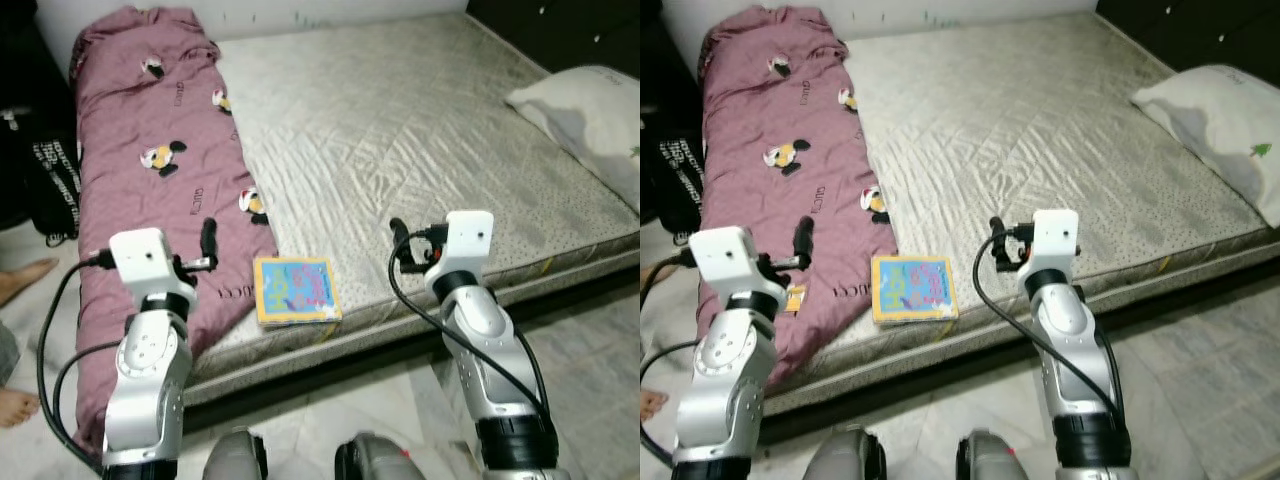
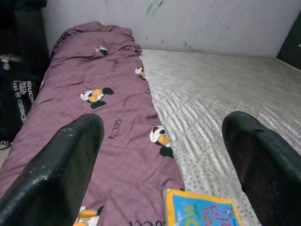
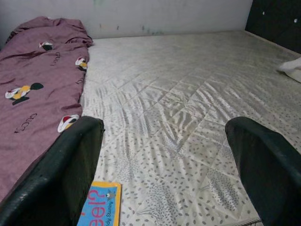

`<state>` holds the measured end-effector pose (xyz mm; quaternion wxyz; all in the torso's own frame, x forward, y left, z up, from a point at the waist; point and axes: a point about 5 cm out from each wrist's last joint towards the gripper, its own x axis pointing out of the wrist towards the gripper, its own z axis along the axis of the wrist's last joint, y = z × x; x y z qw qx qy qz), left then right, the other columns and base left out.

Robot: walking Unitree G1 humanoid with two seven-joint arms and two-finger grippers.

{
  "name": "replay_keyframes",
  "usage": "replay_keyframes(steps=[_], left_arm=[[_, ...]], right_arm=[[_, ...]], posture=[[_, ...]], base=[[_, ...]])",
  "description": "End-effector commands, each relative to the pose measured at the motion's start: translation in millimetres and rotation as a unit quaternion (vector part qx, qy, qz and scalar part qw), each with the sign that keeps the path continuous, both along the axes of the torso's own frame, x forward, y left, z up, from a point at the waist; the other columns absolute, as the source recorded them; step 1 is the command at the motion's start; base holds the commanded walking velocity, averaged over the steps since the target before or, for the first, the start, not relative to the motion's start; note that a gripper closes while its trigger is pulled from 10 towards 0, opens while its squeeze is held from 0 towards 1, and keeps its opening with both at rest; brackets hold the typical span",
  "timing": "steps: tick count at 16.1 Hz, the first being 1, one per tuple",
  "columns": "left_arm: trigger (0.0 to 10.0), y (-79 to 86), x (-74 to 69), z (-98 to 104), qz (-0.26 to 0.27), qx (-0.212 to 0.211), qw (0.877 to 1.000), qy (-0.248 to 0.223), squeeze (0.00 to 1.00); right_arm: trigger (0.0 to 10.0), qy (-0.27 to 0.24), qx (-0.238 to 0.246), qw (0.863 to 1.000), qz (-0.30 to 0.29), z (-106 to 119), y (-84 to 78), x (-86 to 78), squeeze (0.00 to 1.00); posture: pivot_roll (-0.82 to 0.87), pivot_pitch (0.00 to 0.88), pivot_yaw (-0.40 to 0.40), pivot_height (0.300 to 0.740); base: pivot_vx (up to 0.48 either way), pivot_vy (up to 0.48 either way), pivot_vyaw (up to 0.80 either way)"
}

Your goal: Clean up the room

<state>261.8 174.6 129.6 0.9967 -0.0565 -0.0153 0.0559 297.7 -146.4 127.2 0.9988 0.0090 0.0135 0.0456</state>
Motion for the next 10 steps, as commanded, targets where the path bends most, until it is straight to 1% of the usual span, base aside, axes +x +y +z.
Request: replay_keyframes(steps=[1,5,8,10], left_arm=[[10.0,1.9,-1.8,-2.7,0.01,0.003,1.0,0.007,0.0],[10.0,1.7,-2.5,-2.8,0.01,0.001,1.0,0.007,0.0],[10.0,0.1,-1.9,-4.2,0.013,-0.023,1.0,0.011,0.0],[10.0,0.1,-1.9,-4.2,0.013,-0.023,1.0,0.011,0.0]], right_arm=[[10.0,0.0,-0.001,1.0,0.003,-0.4,-0.4,0.9,0.0],[10.0,0.002,-0.008,1.0,0.006,-1.0,-0.8,2.5,0.0],[10.0,0.004,-0.011,1.0,0.008,-1.6,-1.0,2.6,0.0],[10.0,0.004,-0.011,1.0,0.008,-1.6,-1.0,2.6,0.0]], posture=[[-0.04,0.095,-0.011,0.637],[-0.04,0.091,-0.017,0.637],[-0.04,0.088,-0.018,0.637],[-0.04,0.088,-0.018,0.637]], base=[[0.0,0.0,0.0],[0.0,0.0,0.0],[0.0,0.0,0.0],[0.0,0.0,0.0]])
